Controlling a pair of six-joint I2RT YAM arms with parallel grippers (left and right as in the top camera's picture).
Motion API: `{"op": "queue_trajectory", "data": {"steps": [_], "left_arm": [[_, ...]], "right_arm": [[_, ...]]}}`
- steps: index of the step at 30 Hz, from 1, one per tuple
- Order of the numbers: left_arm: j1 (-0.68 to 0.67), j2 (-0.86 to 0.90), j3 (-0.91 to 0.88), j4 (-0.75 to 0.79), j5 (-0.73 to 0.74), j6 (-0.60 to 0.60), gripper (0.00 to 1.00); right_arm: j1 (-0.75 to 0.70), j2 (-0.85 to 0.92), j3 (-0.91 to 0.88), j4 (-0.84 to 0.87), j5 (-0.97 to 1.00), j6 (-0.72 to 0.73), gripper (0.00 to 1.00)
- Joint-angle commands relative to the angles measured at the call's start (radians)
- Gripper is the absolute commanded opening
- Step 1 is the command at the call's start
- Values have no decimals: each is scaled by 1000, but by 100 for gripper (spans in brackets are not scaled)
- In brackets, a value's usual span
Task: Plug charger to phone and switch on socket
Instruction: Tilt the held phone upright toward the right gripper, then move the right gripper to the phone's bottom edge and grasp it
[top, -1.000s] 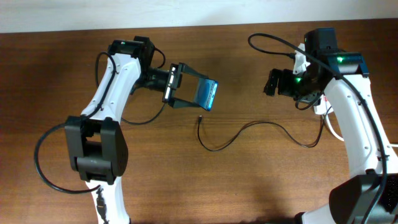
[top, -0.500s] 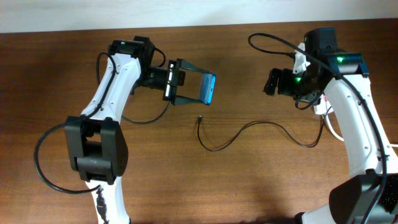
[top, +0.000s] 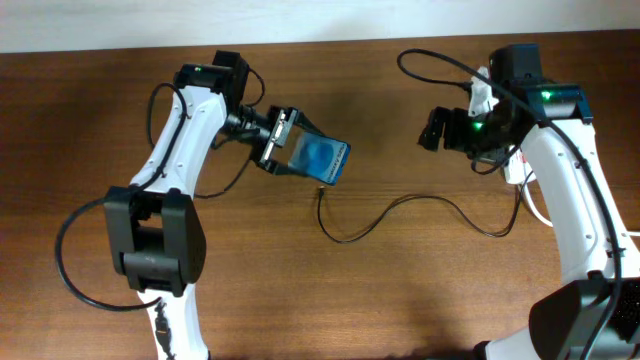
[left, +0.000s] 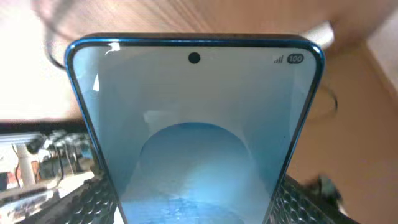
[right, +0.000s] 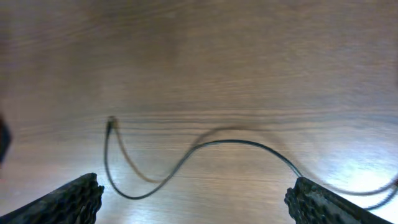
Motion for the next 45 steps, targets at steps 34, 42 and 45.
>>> {"op": "queue_trajectory", "data": {"steps": [34,42,45], "left_arm": [[8,-1,25,13,-377,-212,0],[6,-1,25,13,-376,-212,0],[5,-1,25,13,-376,-212,0]], "right_arm": [[41,-148,-374,459,-447,206,87],[243,-43,-375,657,-406,401,64],[289,0,-375,694,-407,431,60]]}}
